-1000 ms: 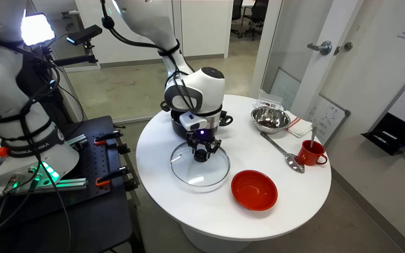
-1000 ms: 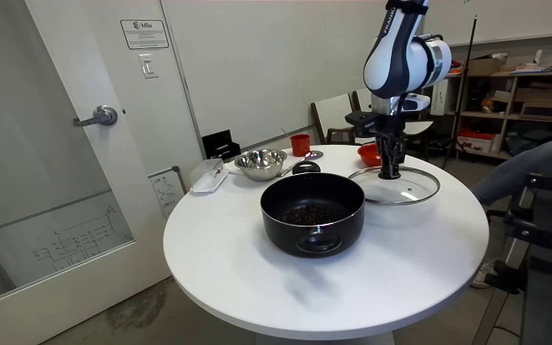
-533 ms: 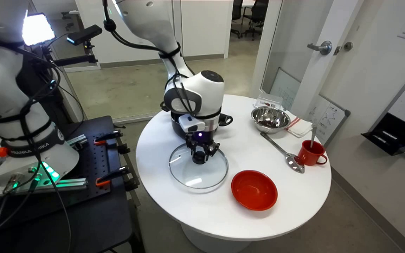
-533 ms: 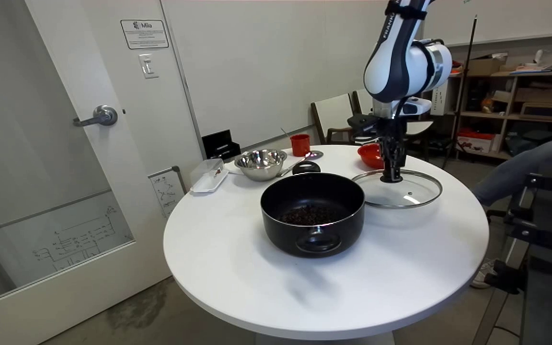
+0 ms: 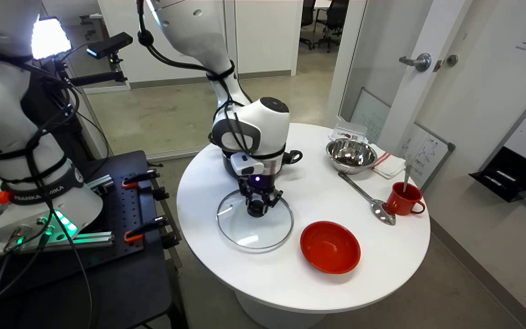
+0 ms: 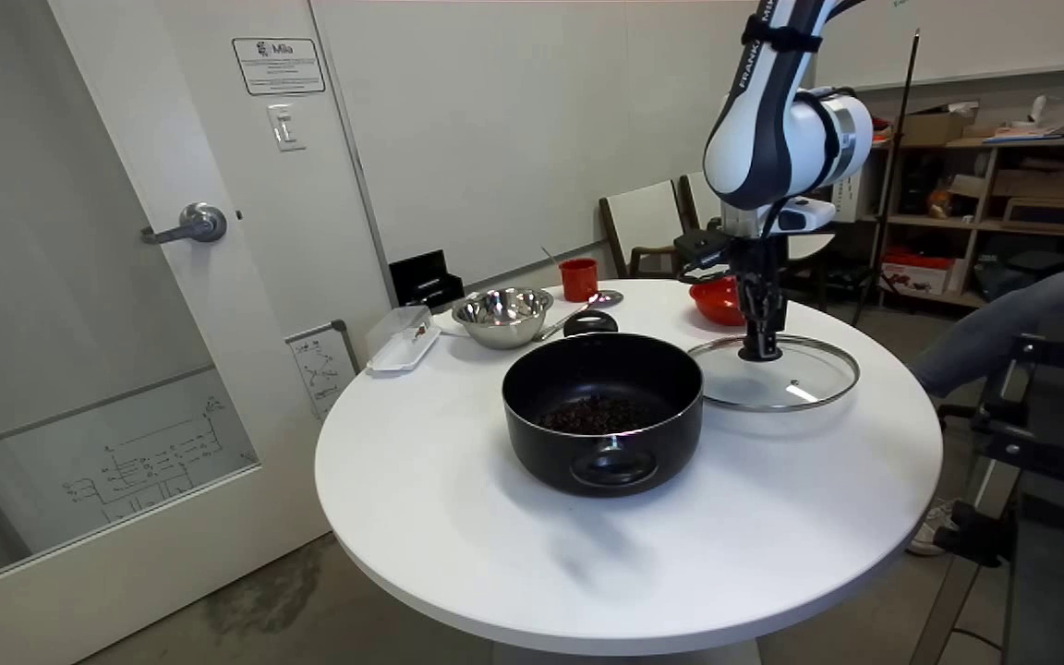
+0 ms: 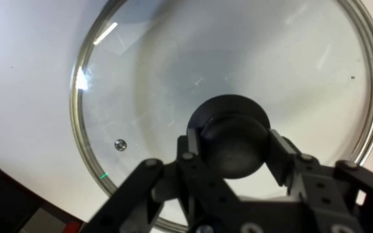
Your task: Pick up the lid from the black pot and put it on the table.
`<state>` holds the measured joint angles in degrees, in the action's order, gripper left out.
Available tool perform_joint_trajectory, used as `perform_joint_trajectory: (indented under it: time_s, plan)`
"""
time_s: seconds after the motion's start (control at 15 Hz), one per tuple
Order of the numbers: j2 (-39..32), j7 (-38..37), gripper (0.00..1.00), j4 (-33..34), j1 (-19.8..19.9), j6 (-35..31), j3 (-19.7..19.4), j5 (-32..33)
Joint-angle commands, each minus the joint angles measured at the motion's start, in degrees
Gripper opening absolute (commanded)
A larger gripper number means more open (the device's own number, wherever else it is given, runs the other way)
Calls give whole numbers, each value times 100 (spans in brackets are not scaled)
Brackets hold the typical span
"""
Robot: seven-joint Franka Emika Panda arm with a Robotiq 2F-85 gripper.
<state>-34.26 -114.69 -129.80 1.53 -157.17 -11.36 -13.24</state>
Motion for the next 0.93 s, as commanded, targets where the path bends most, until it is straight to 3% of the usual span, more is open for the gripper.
perform_joint_trajectory:
  time_s: [0.0, 0.2, 0.27, 0.33, 0.4, 0.6, 0.67, 0.87]
  plan:
    - [7, -176, 26, 6, -127, -72, -69, -104]
    - [-12, -253, 28, 24, -143, -37, -70, -95]
    - [-12, -264, 40, 21, -147, -33, -71, -92]
    - [-12, -273, 39, 21, -152, -28, -74, -89]
    - [-15, -287, 62, 22, -162, -26, -80, -84]
    - [-24, -347, 92, 37, -199, -24, -111, -64]
    - [-26, -370, 98, 40, -206, -19, -114, -63]
    - [78, -418, 100, -9, -242, -20, -119, -54]
